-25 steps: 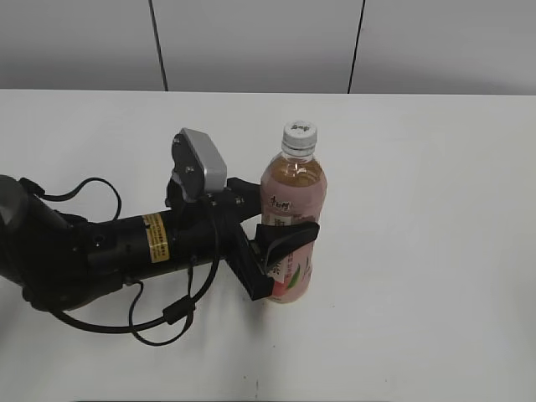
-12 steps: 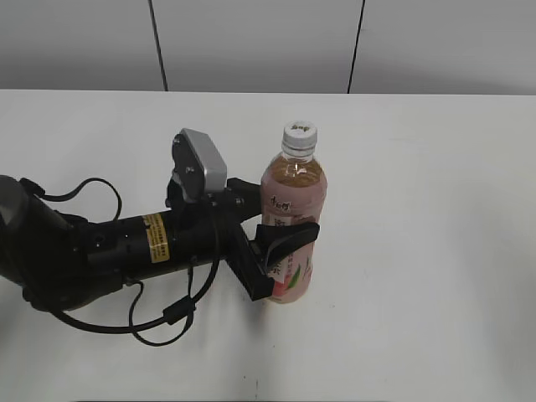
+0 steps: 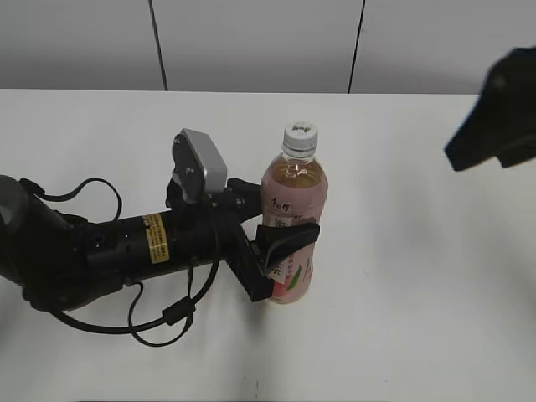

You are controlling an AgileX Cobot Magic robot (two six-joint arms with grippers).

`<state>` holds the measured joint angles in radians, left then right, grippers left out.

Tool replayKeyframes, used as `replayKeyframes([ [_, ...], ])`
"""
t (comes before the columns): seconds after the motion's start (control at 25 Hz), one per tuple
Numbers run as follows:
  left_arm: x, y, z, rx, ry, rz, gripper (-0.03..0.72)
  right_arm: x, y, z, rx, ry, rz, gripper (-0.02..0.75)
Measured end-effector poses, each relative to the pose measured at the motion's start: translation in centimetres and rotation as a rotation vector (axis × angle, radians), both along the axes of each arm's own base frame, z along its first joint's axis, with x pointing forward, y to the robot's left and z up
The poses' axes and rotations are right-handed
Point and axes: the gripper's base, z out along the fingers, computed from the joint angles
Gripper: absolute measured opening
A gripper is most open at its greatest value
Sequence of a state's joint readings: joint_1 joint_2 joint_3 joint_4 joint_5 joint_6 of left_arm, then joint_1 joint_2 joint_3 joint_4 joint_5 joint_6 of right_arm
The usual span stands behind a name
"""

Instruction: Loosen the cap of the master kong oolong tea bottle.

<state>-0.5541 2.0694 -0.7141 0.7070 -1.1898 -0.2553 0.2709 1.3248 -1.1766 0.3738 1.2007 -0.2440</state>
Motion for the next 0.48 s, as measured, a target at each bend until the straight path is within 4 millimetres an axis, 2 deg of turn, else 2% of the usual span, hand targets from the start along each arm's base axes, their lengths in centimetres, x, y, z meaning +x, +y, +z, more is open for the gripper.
replayKeyframes([
  [0.16,-0.1,0.0,0.0,0.007,-0.017,-0.010,0.391,2.2,5.9,1.3,-0.094,-0.039,0.075,0.460],
  [0.28,-0.2,-0.1,0.0,0.020,-0.044,-0.030,0.391,3.7,9.7,2.1,-0.082,-0.067,0.099,0.460],
  [0.36,-0.2,-0.1,0.0,0.024,-0.057,-0.037,0.391,4.8,11.6,2.1,-0.070,-0.066,0.093,0.460],
  [0.48,-0.3,-0.1,0.0,0.027,-0.067,-0.041,0.391,5.5,13.3,1.4,-0.070,-0.047,0.081,0.460],
])
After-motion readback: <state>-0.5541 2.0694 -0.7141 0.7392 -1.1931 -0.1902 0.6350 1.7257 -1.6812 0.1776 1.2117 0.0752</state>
